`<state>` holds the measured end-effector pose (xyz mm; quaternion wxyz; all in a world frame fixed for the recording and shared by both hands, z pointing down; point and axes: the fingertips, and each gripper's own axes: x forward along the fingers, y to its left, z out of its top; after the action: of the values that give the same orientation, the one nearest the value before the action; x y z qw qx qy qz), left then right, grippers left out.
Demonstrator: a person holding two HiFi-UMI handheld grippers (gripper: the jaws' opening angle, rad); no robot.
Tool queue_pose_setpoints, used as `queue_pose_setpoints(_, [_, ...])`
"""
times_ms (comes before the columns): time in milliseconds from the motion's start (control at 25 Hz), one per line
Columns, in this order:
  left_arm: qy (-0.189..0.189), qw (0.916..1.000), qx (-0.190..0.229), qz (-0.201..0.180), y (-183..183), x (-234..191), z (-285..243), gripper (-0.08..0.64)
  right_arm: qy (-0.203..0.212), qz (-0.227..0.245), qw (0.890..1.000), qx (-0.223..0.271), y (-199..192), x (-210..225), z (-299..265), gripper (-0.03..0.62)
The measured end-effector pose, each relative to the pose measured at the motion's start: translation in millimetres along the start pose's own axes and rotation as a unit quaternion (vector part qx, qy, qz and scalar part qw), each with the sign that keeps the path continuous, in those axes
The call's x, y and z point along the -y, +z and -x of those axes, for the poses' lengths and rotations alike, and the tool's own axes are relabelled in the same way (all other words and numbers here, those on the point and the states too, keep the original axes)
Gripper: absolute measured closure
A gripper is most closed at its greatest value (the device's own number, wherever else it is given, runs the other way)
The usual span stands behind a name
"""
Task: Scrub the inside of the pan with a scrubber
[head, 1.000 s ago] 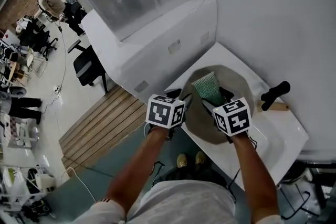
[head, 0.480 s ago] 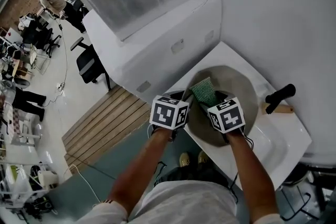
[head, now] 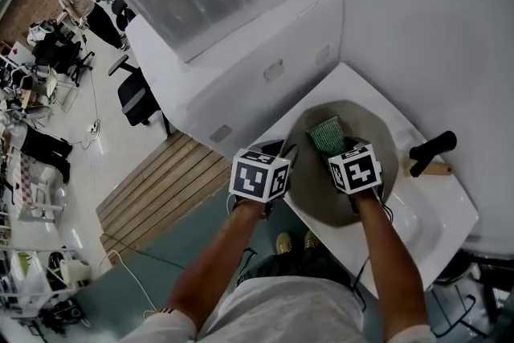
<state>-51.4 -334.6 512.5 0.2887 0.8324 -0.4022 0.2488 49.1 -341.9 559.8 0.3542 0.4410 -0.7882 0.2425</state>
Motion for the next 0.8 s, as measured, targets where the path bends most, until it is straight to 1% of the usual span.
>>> queue_pose_setpoints(320, [-0.001, 1.0000, 0.001, 0.004, 1, -1, 0, 0.457, -0.054, -0.029, 0.998, -0.016, -14, 45, 10, 0.288])
queue_pose_setpoints(440, [-0.003, 1.0000, 0.002, 0.006, 1, -1, 0, 0.457, -0.060, -0.030, 0.998, -0.013, -14, 49, 19, 0.288])
queue_pose_setpoints(600, [-0.004, 1.0000, 0.003, 0.007, 2, -1, -1, 0.457, -0.037, -0.006, 0.999, -0.006, -7, 32, 31, 0.288])
queue_pose_setpoints(800, [-0.006, 0.9999, 0.004, 0.008, 2, -1, -1, 0.457, 0.015, 0.032, 0.999, -0.022, -6, -17, 34, 0.288])
